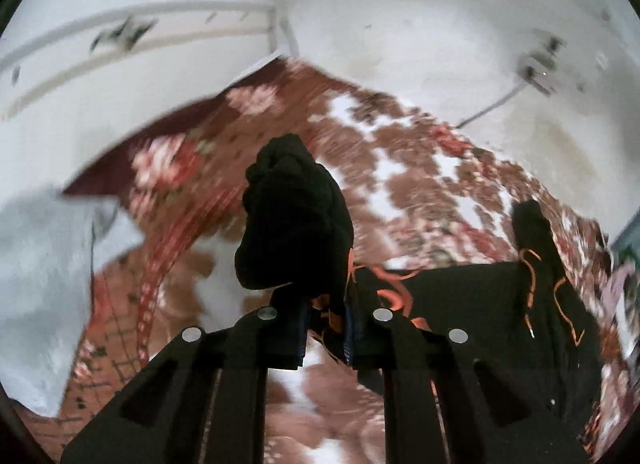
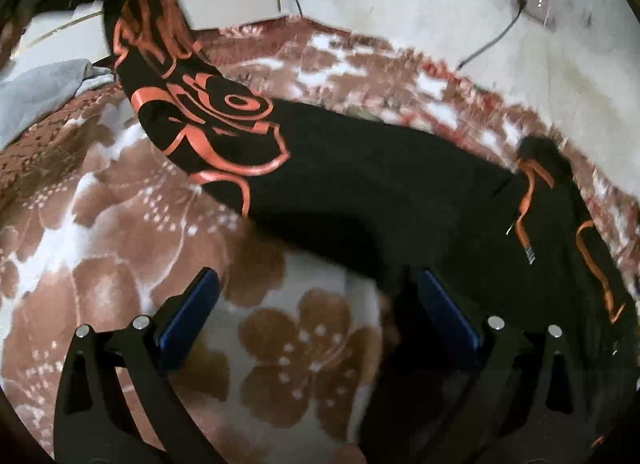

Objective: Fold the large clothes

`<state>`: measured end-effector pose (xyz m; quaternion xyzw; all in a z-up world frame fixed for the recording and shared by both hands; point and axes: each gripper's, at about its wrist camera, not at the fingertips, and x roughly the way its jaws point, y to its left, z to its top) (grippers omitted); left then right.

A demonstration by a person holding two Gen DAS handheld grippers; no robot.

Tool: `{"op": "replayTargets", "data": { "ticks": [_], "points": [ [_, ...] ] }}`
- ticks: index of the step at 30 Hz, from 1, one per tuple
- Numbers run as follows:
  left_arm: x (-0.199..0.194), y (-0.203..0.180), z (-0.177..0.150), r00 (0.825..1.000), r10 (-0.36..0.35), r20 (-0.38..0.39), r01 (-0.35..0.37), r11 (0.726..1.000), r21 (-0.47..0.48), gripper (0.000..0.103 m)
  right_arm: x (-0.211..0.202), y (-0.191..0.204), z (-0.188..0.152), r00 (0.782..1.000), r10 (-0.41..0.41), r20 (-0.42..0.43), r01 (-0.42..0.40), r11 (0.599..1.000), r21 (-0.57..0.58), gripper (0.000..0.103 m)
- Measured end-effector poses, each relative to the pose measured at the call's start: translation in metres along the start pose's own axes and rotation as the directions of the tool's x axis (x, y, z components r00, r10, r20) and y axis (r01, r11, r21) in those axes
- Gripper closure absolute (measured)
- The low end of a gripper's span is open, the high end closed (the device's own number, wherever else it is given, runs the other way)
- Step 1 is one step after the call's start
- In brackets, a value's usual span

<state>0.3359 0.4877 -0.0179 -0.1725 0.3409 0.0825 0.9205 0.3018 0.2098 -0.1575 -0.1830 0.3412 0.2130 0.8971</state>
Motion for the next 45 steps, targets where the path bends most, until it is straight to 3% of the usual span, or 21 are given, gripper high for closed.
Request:
{"op": "replayTargets", "data": {
  "ticks": [5,14,18,22,26,33,37,40,43,45],
  "points": [
    [-0.030,-0.074,0.028,0.999,-0.025,0.033,0.021,0.994,0.111,0.092,0.039,-0.008,-0.002,0.982,0.122,-0.144,-0.121,0.993,0.016,0.004],
    [-0.076,-0.232,0.064,0.995,-0.057,0.084,0.034,0.968,0.248,0.092,0.048,-0.034,-0.002,0.963,0.238,-0.125,-0.220,0.965,0.140,0.004],
    [-0.078,-0.316,0.056,0.996,-0.040,0.082,0.008,0.932,0.363,0.091,0.041,-0.028,-0.001,0.963,0.234,-0.131,-0.221,0.970,0.105,0.004],
    [-0.069,-0.379,0.044,0.996,-0.077,0.034,0.058,0.920,0.387,0.091,0.040,-0.035,-0.001,0.950,0.290,-0.116,-0.275,0.952,0.133,0.004],
    [-0.042,-0.451,0.013,0.994,-0.102,-0.027,0.103,0.888,0.448,0.091,0.039,-0.039,-0.003,0.941,0.322,-0.106,-0.305,0.940,0.153,0.004],
    [0.033,-0.555,-0.081,0.989,-0.064,-0.131,0.131,0.786,0.604,0.091,0.038,-0.039,-0.004,0.936,0.338,-0.103,-0.320,0.934,0.157,0.004],
    [0.084,-0.594,-0.149,0.973,-0.033,-0.228,0.174,0.755,0.633,0.091,0.037,-0.040,-0.004,0.935,0.338,-0.103,-0.321,0.934,0.157,0.004],
    [0.114,-0.615,-0.190,0.960,-0.023,-0.278,0.200,0.751,0.630,0.091,0.037,-0.040,-0.005,0.939,0.329,-0.103,-0.312,0.937,0.157,0.004],
    [0.135,-0.632,-0.218,0.968,0.009,-0.252,0.164,0.737,0.655,0.091,0.037,-0.043,-0.005,0.944,0.314,-0.103,-0.295,0.941,0.168,0.004],
    [0.147,-0.641,-0.240,0.978,0.050,-0.204,0.113,0.692,0.713,0.090,0.036,-0.047,-0.006,0.941,0.322,-0.099,-0.301,0.936,0.183,0.004]
  ]
}}
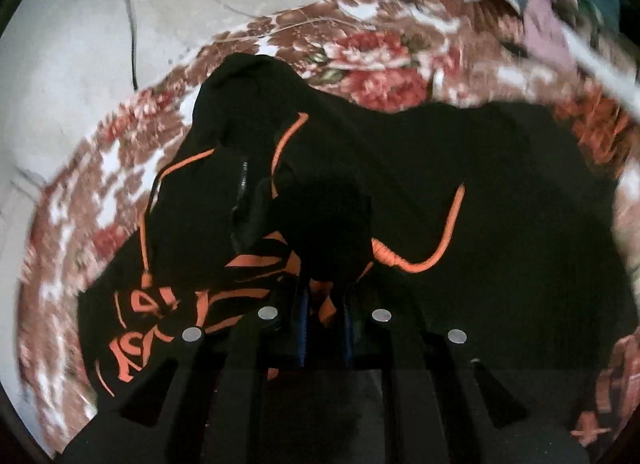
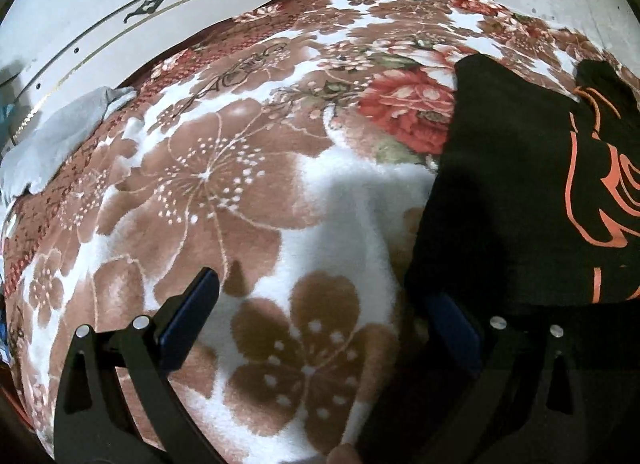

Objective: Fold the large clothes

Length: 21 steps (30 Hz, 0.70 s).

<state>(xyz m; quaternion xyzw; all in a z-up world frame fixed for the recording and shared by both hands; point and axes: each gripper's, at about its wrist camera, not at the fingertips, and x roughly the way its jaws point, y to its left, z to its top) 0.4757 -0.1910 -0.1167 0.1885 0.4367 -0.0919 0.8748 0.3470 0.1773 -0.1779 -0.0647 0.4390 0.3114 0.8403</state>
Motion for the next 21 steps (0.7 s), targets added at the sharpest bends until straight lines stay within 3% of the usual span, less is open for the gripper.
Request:
{"op": "replayTargets", "data": {
  "ticks": [5,8,10,13,16,19,21],
  "points": [
    [0.018,-0.026,-0.019,0.994,0.099,0.043,-0.101,0.994,0.045,0.090,-0.001,0.001,0.000,1.000,-0.014,-0.010,0.014,1.000,-0.011,0.004],
    [0.027,-0.042,-0.029,0.991,0.130,0.022,-0.131,0.988,0.077,0.087,0.001,0.002,-0.001,1.000,-0.016,-0.010,0.016,1.000,-0.012,0.004],
    [0.031,-0.056,-0.034,0.990,0.140,0.011,-0.140,0.981,0.135,0.066,0.000,0.004,-0.001,1.000,-0.021,-0.013,0.020,1.000,-0.023,0.004],
    [0.029,-0.076,-0.040,0.978,0.208,0.025,-0.209,0.962,0.173,0.057,-0.002,0.006,-0.002,1.000,-0.021,-0.009,0.021,0.999,-0.028,0.004],
    [0.020,-0.080,-0.039,0.983,0.181,0.015,-0.182,0.972,0.146,0.039,-0.003,0.004,-0.003,1.000,-0.008,-0.016,0.008,1.000,-0.028,0.004],
    [-0.001,-0.087,-0.040,0.991,0.132,0.027,-0.134,0.976,0.173,0.007,-0.007,0.009,-0.004,0.998,0.030,-0.063,-0.033,0.998,-0.050,0.004],
    [-0.022,-0.092,-0.042,0.996,0.090,0.014,-0.091,0.977,0.193,0.005,-0.019,0.019,-0.004,0.988,0.134,-0.078,-0.139,0.988,-0.060,0.004]
  ]
}}
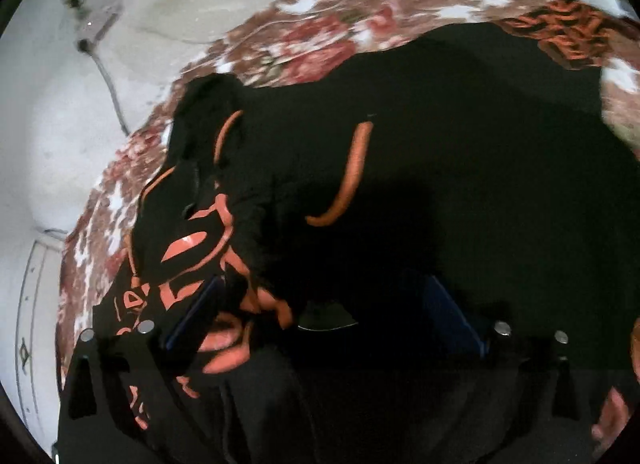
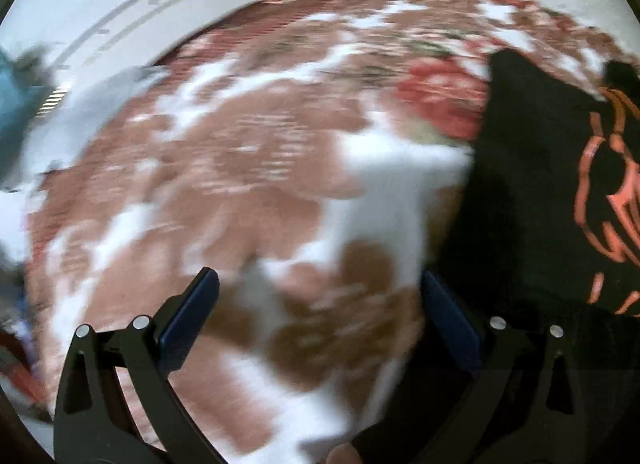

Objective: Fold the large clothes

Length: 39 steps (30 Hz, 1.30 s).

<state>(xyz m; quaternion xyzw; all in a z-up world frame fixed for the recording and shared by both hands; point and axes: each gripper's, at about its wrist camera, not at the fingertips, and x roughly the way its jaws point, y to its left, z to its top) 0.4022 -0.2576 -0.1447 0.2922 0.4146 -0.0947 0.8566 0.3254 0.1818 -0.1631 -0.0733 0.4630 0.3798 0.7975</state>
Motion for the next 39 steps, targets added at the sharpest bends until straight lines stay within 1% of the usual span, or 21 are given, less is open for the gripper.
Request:
{"op": "replayTargets", "data": {
  "ticks": [1,3,6,9,12,15,17,19,21,23,25,27,28,30,31,33,34,35,37,38,39],
  "points": [
    [-0.014,0.002,-0.001,1.000,-0.007,0.003,0.007,1.000,0.000,0.005,-0.011,0.010,0.000,0.999,0.043,0.024,-0.042,0.999,-0.034,0.004],
    [-0.047,0.012,-0.001,0.999,-0.023,0.036,0.023,1.000,-0.003,0.005,-0.029,0.026,0.000,0.995,0.080,0.066,-0.073,0.992,-0.104,0.005],
    [-0.105,0.056,0.000,0.995,-0.021,0.097,0.026,0.999,-0.048,0.005,-0.055,0.034,0.003,0.987,0.076,0.143,-0.057,0.990,-0.131,0.005],
    [-0.164,0.129,-0.006,0.983,0.013,0.183,0.018,0.986,-0.167,0.005,-0.070,0.015,0.007,0.984,-0.005,0.178,0.020,0.996,-0.085,0.005],
    [-0.209,0.205,-0.029,0.970,0.072,0.231,-0.002,0.957,-0.289,0.005,-0.073,-0.022,0.006,0.980,-0.120,0.158,0.122,0.993,-0.005,0.005],
    [-0.230,0.261,-0.059,0.965,0.110,0.236,-0.015,0.928,-0.373,0.005,-0.077,-0.069,-0.004,0.967,-0.219,0.127,0.205,0.971,0.120,0.005],
    [-0.234,0.290,-0.083,0.964,0.128,0.235,-0.019,0.909,-0.417,0.005,-0.090,-0.108,-0.016,0.963,-0.248,0.106,0.218,0.947,0.236,0.005],
    [-0.222,0.313,-0.107,0.968,0.119,0.219,-0.008,0.893,-0.449,0.005,-0.108,-0.140,-0.028,0.959,-0.264,0.101,0.226,0.930,0.291,0.005],
    [-0.197,0.330,-0.135,0.976,0.081,0.203,0.031,0.867,-0.498,0.005,-0.131,-0.178,-0.040,0.943,-0.323,0.086,0.281,0.906,0.318,0.005],
    [-0.165,0.340,-0.161,0.984,0.013,0.179,0.087,0.836,-0.542,0.005,-0.154,-0.211,-0.050,0.924,-0.376,0.070,0.335,0.883,0.329,0.005],
    [-0.114,0.342,-0.190,0.986,-0.097,0.134,0.158,0.794,-0.587,0.005,-0.181,-0.257,-0.060,0.911,-0.410,0.040,0.367,0.853,0.371,0.005],
    [-0.071,0.338,-0.213,0.980,-0.174,0.094,0.195,0.770,-0.608,0.005,-0.200,-0.296,-0.064,0.919,-0.395,0.015,0.351,0.832,0.429,0.005],
    [-0.052,0.335,-0.223,0.979,-0.191,0.072,0.195,0.768,-0.611,0.005,-0.209,-0.318,-0.067,0.926,-0.378,0.008,0.331,0.820,0.467,0.005],
    [-0.020,0.333,-0.240,0.980,-0.197,0.040,0.179,0.764,-0.619,0.005,-0.219,-0.346,-0.072,0.931,-0.366,-0.006,0.315,0.792,0.522,0.005],
    [-0.010,0.336,-0.246,0.980,-0.197,0.038,0.176,0.753,-0.634,0.005,-0.222,-0.363,-0.075,0.938,-0.346,-0.010,0.293,0.778,0.555,0.005],
    [0.009,0.344,-0.256,0.976,-0.215,0.043,0.188,0.717,-0.671,0.005,-0.223,-0.378,-0.076,0.955,-0.297,-0.007,0.248,0.782,0.572,0.005],
    [0.015,0.345,-0.258,0.974,-0.222,0.038,0.189,0.714,-0.674,0.005,-0.218,-0.386,-0.076,0.967,-0.256,-0.012,0.215,0.787,0.578,0.005],
    [0.020,0.344,-0.258,0.976,-0.217,0.020,0.175,0.723,-0.669,0.006,-0.214,-0.390,-0.076,0.970,-0.242,-0.021,0.210,0.788,0.579,0.005],
    [0.028,0.340,-0.256,0.980,-0.200,0.003,0.155,0.748,-0.646,0.005,-0.208,-0.402,-0.075,0.964,-0.263,-0.040,0.235,0.771,0.593,0.006],
    [0.032,0.339,-0.255,0.978,-0.210,0.009,0.167,0.749,-0.641,0.005,-0.206,-0.409,-0.075,0.961,-0.270,-0.051,0.246,0.760,0.602,0.010],
    [0.036,0.336,-0.254,0.974,-0.226,0.016,0.183,0.744,-0.642,0.005,-0.201,-0.415,-0.076,0.960,-0.271,-0.070,0.256,0.750,0.610,0.019]
  ]
}}
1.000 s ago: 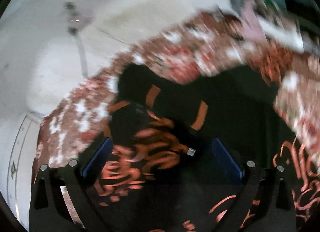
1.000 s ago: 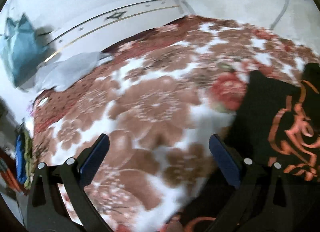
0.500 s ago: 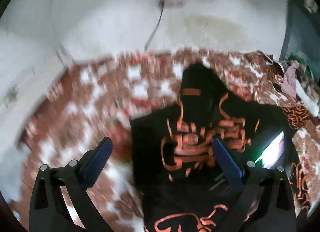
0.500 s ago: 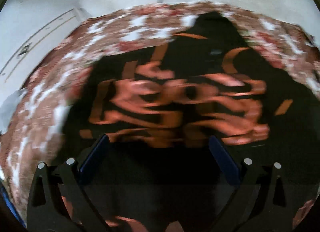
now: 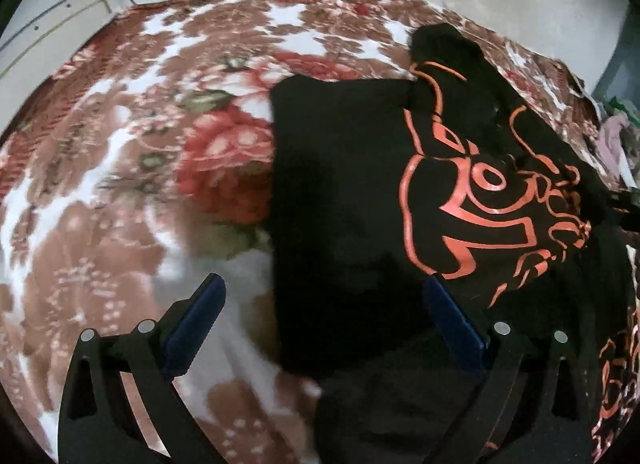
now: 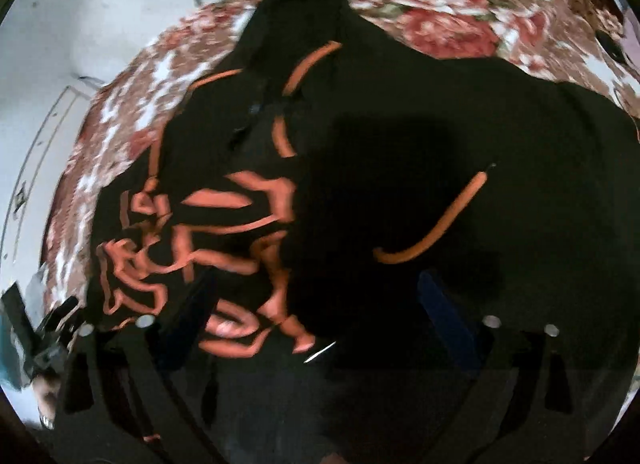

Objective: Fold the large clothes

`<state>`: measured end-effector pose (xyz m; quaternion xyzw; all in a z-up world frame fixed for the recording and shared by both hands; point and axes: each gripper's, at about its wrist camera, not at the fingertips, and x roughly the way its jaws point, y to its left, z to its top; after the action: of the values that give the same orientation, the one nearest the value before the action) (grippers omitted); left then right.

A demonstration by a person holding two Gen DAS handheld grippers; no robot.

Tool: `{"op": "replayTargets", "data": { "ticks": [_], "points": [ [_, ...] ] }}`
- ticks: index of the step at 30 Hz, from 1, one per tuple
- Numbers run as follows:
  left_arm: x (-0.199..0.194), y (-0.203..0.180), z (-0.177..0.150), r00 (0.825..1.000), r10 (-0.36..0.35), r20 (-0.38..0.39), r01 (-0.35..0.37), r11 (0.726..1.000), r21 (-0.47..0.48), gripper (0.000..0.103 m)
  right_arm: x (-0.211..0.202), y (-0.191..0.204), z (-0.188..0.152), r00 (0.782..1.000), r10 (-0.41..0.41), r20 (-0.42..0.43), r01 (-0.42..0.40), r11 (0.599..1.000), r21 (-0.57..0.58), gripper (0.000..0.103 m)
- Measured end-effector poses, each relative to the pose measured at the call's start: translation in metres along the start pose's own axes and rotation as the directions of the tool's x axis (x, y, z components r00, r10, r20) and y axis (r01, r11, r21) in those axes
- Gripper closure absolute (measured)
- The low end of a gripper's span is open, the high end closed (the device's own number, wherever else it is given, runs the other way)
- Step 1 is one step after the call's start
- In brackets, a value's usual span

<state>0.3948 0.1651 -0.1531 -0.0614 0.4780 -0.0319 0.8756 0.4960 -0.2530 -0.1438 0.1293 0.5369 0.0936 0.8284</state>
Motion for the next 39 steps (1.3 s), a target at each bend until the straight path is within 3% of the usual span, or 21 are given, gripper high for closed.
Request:
{"op": "replayTargets", "data": {
  "ticks": [2,5,9,12,15,19,22,23,25,28,29,31,34,37,39],
  "points": [
    [0.005,-0.003,0.001,1.000,-0.012,-0.005,0.012,1.000,-0.009,0.005,0.012,-0.004,0.001,0.999,-0.010,-0.035,0.010,1.000,-0.001,0.039],
    [0.014,-0.013,0.001,1.000,-0.002,0.000,0.002,1.000,0.031,0.006,0.021,-0.015,0.000,0.999,0.016,-0.049,-0.015,1.000,0.026,0.043],
    [0.019,-0.029,-0.002,0.999,0.036,0.007,-0.036,0.994,0.105,0.011,0.015,-0.019,-0.003,0.995,0.090,-0.035,-0.089,0.995,0.045,0.077],
    [0.023,-0.030,-0.001,0.999,0.035,-0.015,-0.034,0.993,0.113,0.011,0.003,-0.016,-0.003,0.995,0.091,-0.037,-0.091,0.996,0.005,0.083],
    [0.023,-0.029,0.001,0.999,0.030,-0.026,-0.027,0.993,0.116,0.011,-0.018,-0.027,0.000,0.988,0.149,-0.032,-0.148,0.988,0.033,0.084],
    [0.007,-0.031,0.006,0.999,-0.027,0.028,0.024,0.994,0.106,0.010,-0.053,-0.033,0.003,0.993,0.114,0.019,-0.114,0.993,-0.020,0.085],
    [0.021,-0.036,0.004,0.999,-0.015,-0.029,0.018,0.993,0.114,0.010,-0.044,-0.050,0.000,0.997,0.081,-0.018,-0.081,0.996,-0.027,0.079],
    [0.031,-0.039,0.000,0.998,0.012,-0.060,-0.004,0.992,0.129,0.010,-0.034,-0.054,-0.002,0.997,0.070,-0.030,-0.070,0.997,-0.018,0.072],
    [0.041,-0.040,-0.005,0.996,0.024,-0.082,-0.012,0.990,0.140,0.009,-0.010,-0.064,-0.012,0.999,0.019,-0.048,-0.020,1.000,-0.021,0.047],
    [0.036,-0.035,-0.008,0.998,0.003,-0.066,0.005,0.992,0.125,0.009,-0.014,-0.074,-0.019,0.999,0.039,0.009,-0.039,0.999,-0.028,0.031],
    [0.030,-0.033,-0.007,0.998,0.001,-0.057,0.006,0.992,0.125,0.009,-0.020,-0.072,-0.020,0.999,0.004,0.033,-0.003,0.999,-0.043,0.020],
    [0.009,-0.028,0.001,1.000,-0.018,-0.008,0.019,0.993,0.121,0.009,-0.040,-0.058,-0.021,0.990,-0.091,0.103,0.103,0.987,-0.121,0.017],
    [-0.019,-0.021,0.021,0.997,-0.035,0.073,0.028,0.995,0.096,0.009,-0.061,-0.032,-0.023,0.976,-0.104,0.189,0.141,0.971,-0.193,0.009],
    [-0.013,-0.029,0.033,0.999,-0.042,0.029,0.039,0.994,0.100,0.009,-0.070,-0.001,-0.029,0.966,-0.078,0.245,0.137,0.963,-0.233,0.005],
    [0.006,-0.037,0.030,0.999,-0.043,-0.025,0.045,0.993,0.105,0.009,-0.055,0.020,-0.033,0.961,-0.108,0.253,0.181,0.941,-0.285,0.005]
  ]
}}
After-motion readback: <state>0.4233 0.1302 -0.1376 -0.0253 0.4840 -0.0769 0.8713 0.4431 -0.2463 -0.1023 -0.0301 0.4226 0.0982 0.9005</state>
